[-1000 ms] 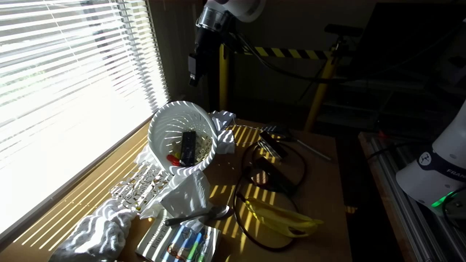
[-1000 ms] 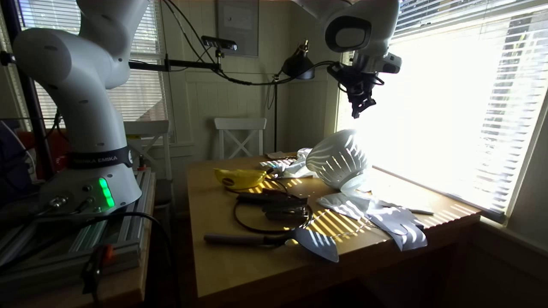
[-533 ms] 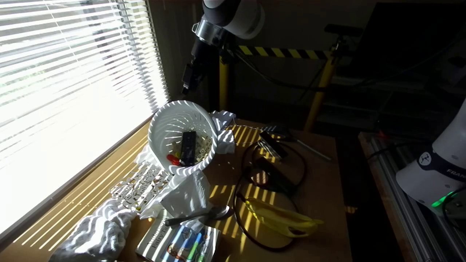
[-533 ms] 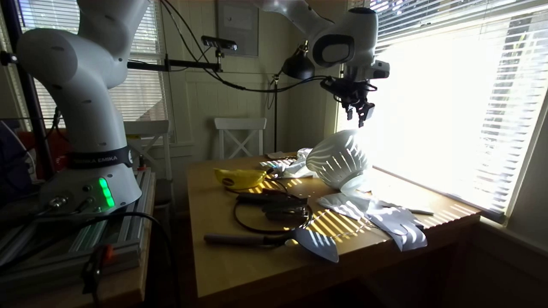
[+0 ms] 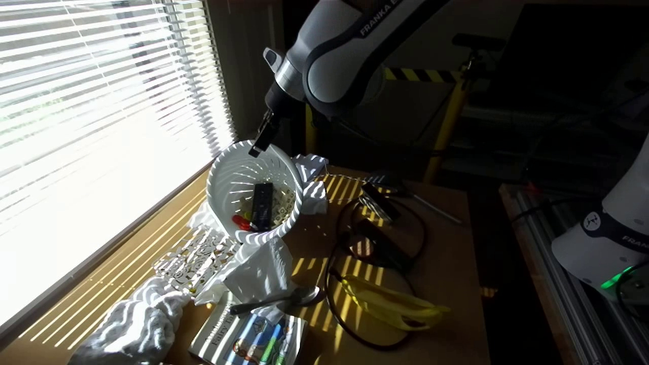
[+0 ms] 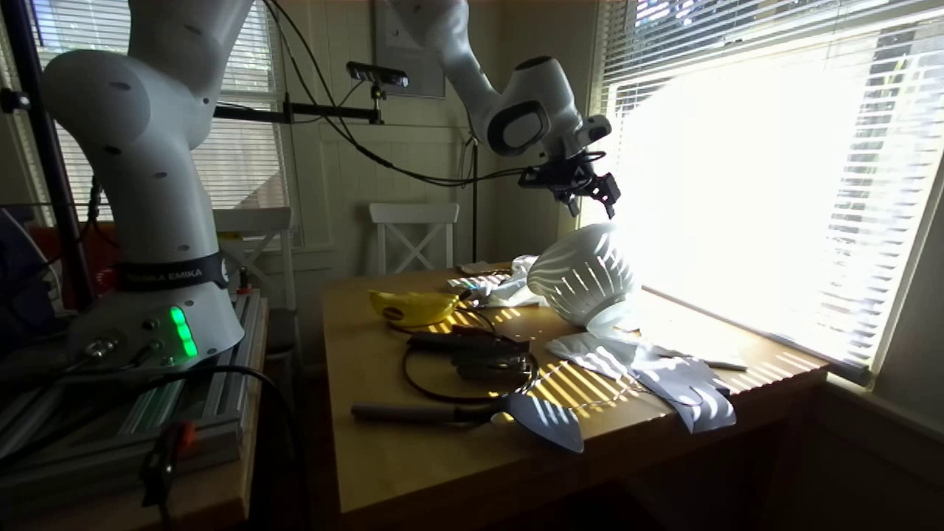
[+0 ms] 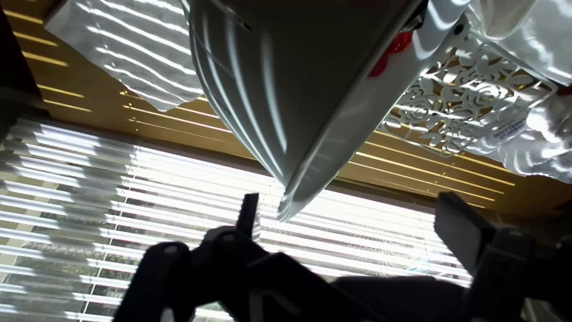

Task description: Empty the contents in the white bowl

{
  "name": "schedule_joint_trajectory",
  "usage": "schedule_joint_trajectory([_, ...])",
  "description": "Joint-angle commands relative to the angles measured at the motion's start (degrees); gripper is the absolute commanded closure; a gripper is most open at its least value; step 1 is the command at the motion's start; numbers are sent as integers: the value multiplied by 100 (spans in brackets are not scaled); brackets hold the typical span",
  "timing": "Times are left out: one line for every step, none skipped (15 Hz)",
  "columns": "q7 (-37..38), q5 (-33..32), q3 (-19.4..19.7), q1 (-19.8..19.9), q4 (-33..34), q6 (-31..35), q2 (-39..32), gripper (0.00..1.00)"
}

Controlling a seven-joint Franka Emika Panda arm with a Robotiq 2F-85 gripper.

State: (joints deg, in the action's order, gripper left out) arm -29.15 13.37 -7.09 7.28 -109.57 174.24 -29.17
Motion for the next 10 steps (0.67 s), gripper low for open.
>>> schedule_joint_trajectory([760, -1322, 927, -789, -492, 871, 222, 0])
schedule_joint_trajectory([624, -1160, 1521, -1355, -475, 1132, 188, 0])
schedule_joint_trajectory([845, -1074, 1866, -1664, -456, 1562, 145, 0])
schedule_joint_trajectory([1020, -1480, 1222, -1007, -305, 1092, 46, 0])
schedule_joint_trajectory([1077, -1467, 1540, -1284, -308, 1326, 39, 0])
schedule_joint_trajectory([692, -969, 1710, -1534, -303, 1421, 35, 0])
schedule_joint_trajectory([744, -865, 2575, -2201, -278, 1417, -135, 0])
schedule_joint_trajectory([647, -671, 3075, -2499, -152, 1559, -376, 0])
schedule_joint_trajectory([533, -547, 3452, -2717, 12, 1516, -635, 0])
schedule_joint_trajectory([578, -388, 3922, -3059, 119, 1420, -877, 0])
